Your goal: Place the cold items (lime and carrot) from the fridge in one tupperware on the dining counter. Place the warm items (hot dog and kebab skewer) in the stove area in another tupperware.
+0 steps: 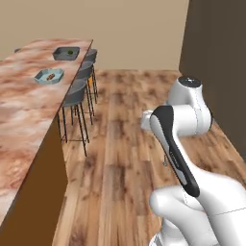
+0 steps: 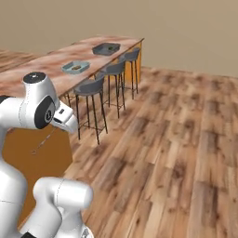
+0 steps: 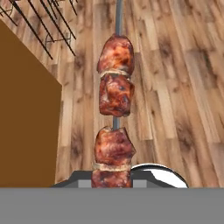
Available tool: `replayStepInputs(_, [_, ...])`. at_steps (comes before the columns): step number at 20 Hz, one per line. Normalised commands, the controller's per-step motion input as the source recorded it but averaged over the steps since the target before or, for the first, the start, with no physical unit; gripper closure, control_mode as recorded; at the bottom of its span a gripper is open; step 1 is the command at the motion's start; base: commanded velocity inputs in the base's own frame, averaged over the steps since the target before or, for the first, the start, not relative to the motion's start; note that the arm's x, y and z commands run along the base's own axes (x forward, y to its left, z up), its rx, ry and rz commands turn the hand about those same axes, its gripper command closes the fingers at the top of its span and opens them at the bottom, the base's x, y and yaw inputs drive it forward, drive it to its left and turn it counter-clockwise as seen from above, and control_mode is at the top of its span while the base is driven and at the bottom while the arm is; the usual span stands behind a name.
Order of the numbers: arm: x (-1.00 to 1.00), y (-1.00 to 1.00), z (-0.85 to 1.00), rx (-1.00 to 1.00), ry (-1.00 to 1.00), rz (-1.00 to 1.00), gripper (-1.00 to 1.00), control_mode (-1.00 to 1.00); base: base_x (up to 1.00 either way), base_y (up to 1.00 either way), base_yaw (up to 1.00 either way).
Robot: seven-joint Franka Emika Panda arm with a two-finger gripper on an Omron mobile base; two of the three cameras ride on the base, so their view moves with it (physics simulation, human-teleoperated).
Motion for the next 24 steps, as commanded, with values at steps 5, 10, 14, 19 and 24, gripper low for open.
replayStepInputs(5, [0.0, 0.0, 0.0, 0.0, 0.0, 0.0, 1.0, 1.0, 1.0, -0.63, 0.44])
replayStepInputs(10, [0.0, 0.0, 0.0, 0.0, 0.0, 0.0, 1.0, 1.0, 1.0, -0.64, 0.42])
replayStepInputs(14, [0.0, 0.0, 0.0, 0.0, 0.0, 0.0, 1.0, 1.0, 1.0, -0.67, 0.42])
replayStepInputs(19, [0.0, 0.0, 0.0, 0.0, 0.0, 0.0, 1.0, 1.0, 1.0, -0.66, 0.42])
replayStepInputs(24, [0.0, 0.0, 0.0, 0.0, 0.0, 0.0, 1.0, 1.0, 1.0, -0.73, 0.38])
